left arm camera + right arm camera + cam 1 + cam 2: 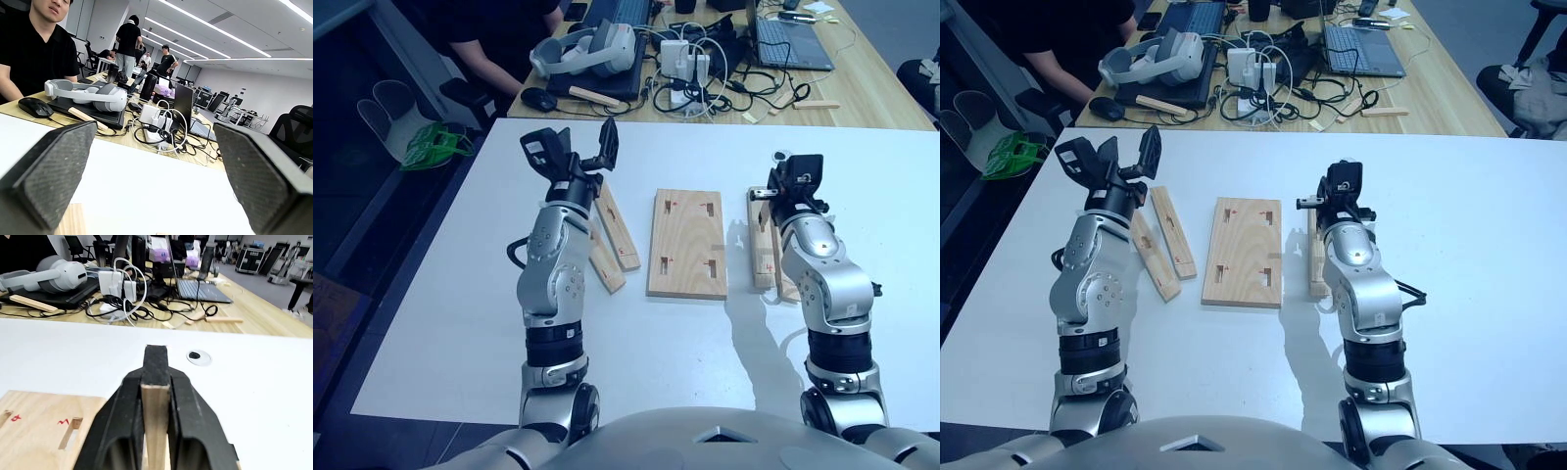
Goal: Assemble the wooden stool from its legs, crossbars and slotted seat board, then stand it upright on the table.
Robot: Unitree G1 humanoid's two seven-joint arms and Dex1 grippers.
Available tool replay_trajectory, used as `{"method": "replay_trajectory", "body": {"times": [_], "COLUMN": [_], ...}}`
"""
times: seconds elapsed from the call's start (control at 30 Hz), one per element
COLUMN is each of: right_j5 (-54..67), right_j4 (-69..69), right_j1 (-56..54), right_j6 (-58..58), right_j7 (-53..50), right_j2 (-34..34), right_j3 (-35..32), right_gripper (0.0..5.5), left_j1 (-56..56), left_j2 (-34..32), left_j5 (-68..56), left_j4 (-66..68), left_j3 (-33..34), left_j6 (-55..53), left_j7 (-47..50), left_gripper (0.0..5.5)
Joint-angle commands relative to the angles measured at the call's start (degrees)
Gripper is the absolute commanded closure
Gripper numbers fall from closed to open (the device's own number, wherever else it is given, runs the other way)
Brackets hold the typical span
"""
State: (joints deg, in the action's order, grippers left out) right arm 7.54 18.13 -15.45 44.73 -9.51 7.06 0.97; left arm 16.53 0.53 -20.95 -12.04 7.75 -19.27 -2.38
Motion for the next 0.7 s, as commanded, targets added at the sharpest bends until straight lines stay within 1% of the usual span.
{"method": "replay_trajectory", "body": {"times": [0.03, 0.3, 0.5, 0.7], "right_j5": [-1.24, -1.49, -2.26, -2.73], "right_j4": [-0.04, -0.61, -1.14, -2.23], "right_j1": [-0.02, -0.27, -1.03, -1.29], "right_j6": [2.19, 5.32, 1.61, 0.66], "right_j7": [-0.28, 0.43, 1.16, 1.59], "right_j2": [-0.72, -1.95, -2.54, -3.39], "right_j3": [-0.79, -1.86, -2.22, -3.04], "right_gripper": [5.11, 5.11, 5.11, 5.11], "left_j1": [0.17, 0.01, 0.14, 0.38], "left_j2": [0.15, -0.11, -0.16, -0.12], "left_j5": [-0.14, -0.27, -0.34, -0.19], "left_j4": [0.41, 0.03, 0.18, 0.50], "left_j3": [0.14, 0.34, 0.57, 0.70], "left_j6": [-0.79, -1.46, -1.70, -1.87], "left_j7": [0.56, 0.74, 1.03, 1.09], "left_gripper": [1.12, 1.12, 1.12, 1.12]}}
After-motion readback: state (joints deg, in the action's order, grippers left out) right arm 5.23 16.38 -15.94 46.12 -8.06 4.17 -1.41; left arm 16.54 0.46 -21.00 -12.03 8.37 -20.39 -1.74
